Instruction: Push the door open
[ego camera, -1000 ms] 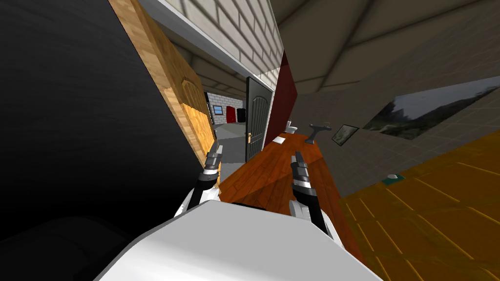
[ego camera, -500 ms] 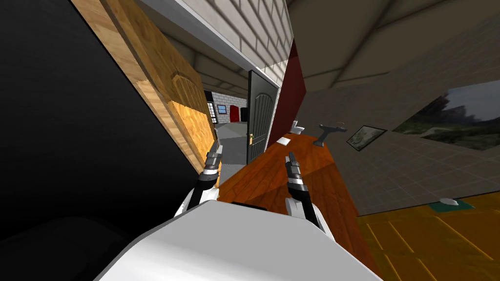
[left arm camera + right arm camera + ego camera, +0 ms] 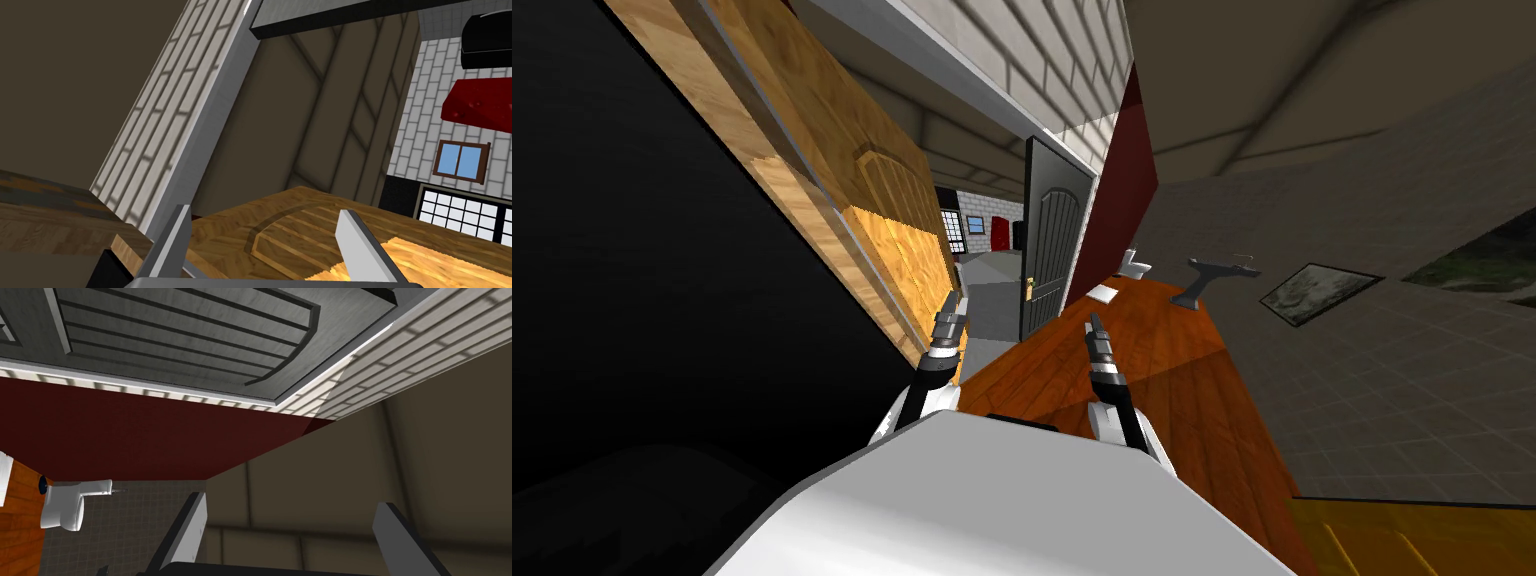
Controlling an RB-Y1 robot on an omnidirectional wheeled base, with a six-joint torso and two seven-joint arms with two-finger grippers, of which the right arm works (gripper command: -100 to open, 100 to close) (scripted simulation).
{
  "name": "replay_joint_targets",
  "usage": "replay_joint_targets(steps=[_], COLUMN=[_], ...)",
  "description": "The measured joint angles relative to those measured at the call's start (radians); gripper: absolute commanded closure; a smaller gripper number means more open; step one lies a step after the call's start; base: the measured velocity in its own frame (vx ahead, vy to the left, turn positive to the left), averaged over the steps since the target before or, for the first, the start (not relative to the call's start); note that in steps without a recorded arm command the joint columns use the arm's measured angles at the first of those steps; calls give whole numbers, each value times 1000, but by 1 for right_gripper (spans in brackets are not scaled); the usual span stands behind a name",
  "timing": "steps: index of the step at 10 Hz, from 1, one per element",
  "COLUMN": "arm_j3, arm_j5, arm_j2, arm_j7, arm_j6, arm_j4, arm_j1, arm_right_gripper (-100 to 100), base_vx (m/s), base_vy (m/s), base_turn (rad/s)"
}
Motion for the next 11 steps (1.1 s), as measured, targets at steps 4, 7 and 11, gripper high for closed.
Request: replay_joint_targets(steps=[4, 7, 11], arm_j3=[26, 50, 84], arm_j5=[-12, -19, -28], arm_j2=[-16, -22, -24], arm_j7=[-24, -39, -58], arm_j6=[17, 19, 29], arm_j4=[70, 139, 225], arm_j1=[-43, -76, -122], arm_right_gripper=[-100, -100, -100], base_vx=[141, 146, 144], base_vy=[-77, -82, -100], base_turn=[111, 132, 140])
